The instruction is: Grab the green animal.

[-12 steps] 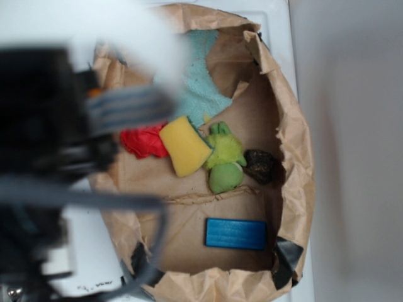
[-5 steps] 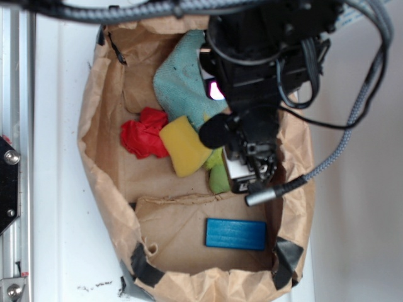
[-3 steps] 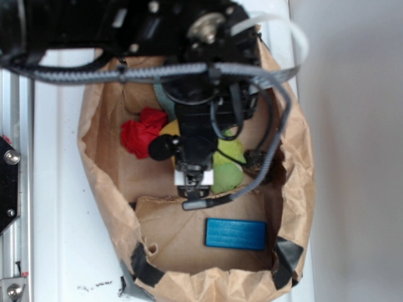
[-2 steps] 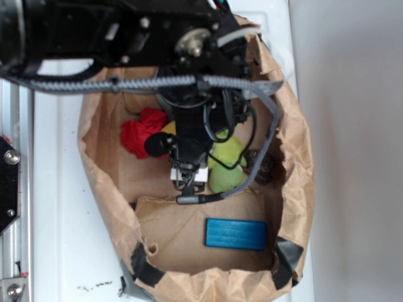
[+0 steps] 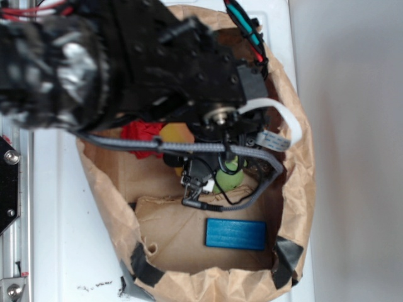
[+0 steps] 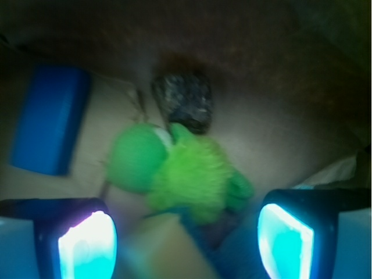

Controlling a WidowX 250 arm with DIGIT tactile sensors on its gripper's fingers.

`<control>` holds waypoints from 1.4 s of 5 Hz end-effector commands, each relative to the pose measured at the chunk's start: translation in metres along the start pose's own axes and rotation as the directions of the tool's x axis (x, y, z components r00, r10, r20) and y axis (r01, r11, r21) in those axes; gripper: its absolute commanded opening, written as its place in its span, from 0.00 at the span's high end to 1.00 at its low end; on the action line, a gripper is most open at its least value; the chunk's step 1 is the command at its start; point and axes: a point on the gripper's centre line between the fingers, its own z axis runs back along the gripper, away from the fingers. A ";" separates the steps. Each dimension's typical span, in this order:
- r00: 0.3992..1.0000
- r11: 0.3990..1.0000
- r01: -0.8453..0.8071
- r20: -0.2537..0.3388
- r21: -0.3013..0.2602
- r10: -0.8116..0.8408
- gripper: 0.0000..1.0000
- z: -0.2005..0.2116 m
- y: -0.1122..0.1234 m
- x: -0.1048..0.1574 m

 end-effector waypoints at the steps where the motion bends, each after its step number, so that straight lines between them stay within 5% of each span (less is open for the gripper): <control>1: 1.000 0.999 0.028 -0.006 0.027 -0.028 0.00 -0.006 -0.010 0.003; 7: 0.999 0.999 -0.031 0.023 -0.010 0.031 0.00 -0.004 -0.026 -0.006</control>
